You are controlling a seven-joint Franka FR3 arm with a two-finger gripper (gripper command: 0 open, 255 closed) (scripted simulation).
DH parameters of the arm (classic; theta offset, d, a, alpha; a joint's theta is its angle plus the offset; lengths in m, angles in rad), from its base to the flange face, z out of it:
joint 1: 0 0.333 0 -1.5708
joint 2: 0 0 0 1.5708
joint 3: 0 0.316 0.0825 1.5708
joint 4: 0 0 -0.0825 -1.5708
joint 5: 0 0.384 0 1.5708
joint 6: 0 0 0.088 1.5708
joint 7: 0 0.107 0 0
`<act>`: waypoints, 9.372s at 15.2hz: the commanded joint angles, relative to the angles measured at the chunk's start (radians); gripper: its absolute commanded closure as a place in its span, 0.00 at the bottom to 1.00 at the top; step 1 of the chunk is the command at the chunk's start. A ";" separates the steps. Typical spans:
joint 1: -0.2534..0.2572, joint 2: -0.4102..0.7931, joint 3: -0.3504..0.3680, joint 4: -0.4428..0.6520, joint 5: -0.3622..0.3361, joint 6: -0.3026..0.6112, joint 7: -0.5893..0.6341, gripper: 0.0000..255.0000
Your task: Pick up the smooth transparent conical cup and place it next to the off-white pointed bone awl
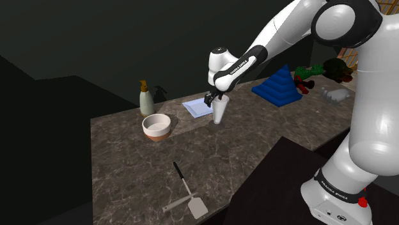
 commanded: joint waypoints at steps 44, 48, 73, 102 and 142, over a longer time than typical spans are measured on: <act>-0.008 -0.236 0.031 0.151 0.088 -0.379 -0.122 1.00; -0.007 -0.251 0.033 0.187 0.094 -0.428 -0.134 1.00; 0.081 -0.439 0.110 0.175 0.095 -0.637 -0.012 1.00; 0.302 -0.581 0.399 -0.049 0.130 -0.669 0.489 1.00; 0.292 -0.322 0.404 -0.329 -0.076 -0.182 0.727 1.00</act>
